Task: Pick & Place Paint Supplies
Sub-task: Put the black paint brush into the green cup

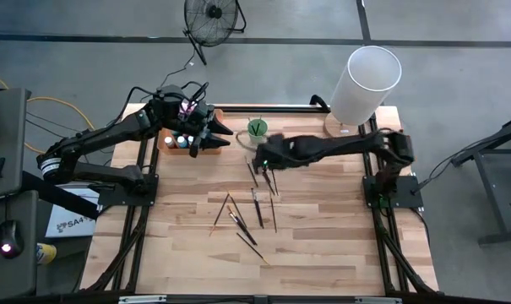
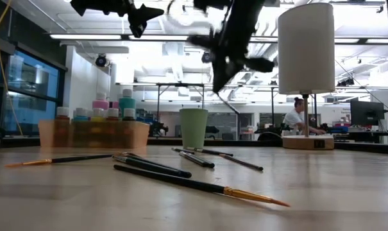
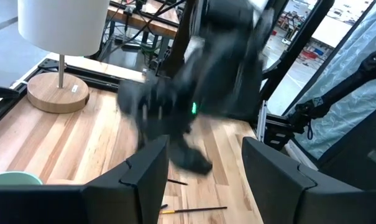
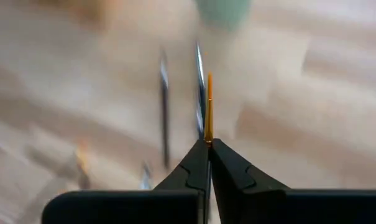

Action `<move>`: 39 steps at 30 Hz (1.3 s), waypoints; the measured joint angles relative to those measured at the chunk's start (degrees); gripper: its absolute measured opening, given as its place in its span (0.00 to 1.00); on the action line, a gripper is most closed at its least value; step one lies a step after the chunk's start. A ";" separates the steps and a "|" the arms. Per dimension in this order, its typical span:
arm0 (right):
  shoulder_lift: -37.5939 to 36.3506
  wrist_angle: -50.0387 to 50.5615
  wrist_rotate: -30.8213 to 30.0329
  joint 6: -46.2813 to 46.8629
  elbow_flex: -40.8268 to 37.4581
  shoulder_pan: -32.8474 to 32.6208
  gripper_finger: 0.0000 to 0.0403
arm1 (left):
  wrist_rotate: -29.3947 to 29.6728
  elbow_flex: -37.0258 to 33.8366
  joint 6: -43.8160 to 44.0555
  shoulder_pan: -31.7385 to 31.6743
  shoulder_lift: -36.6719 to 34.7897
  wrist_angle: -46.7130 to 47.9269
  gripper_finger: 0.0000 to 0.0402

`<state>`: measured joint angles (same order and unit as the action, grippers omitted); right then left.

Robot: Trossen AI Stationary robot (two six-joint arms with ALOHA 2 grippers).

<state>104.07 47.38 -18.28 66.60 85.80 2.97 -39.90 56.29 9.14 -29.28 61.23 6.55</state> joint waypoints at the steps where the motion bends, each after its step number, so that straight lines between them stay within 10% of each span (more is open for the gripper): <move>1: -1.28 -1.69 -3.16 -1.27 -0.01 0.12 0.01 | -0.01 0.01 0.10 0.00 0.00 0.02 0.50; 7: -4.53 -19.41 -22.52 -19.66 0.09 2.82 0.01 | -0.03 0.00 0.12 0.00 0.00 0.02 0.50; 14: 0.45 -32.45 -26.67 -30.54 -0.01 9.73 0.01 | -0.03 0.00 1.64 0.02 0.00 -0.16 0.50; 39: 5.99 -36.09 -16.63 -34.93 0.07 14.17 0.07 | -0.09 0.00 4.67 0.02 0.00 0.00 0.50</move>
<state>110.06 11.29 -34.90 31.67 85.86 17.15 -39.99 56.29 13.80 -29.26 61.23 6.55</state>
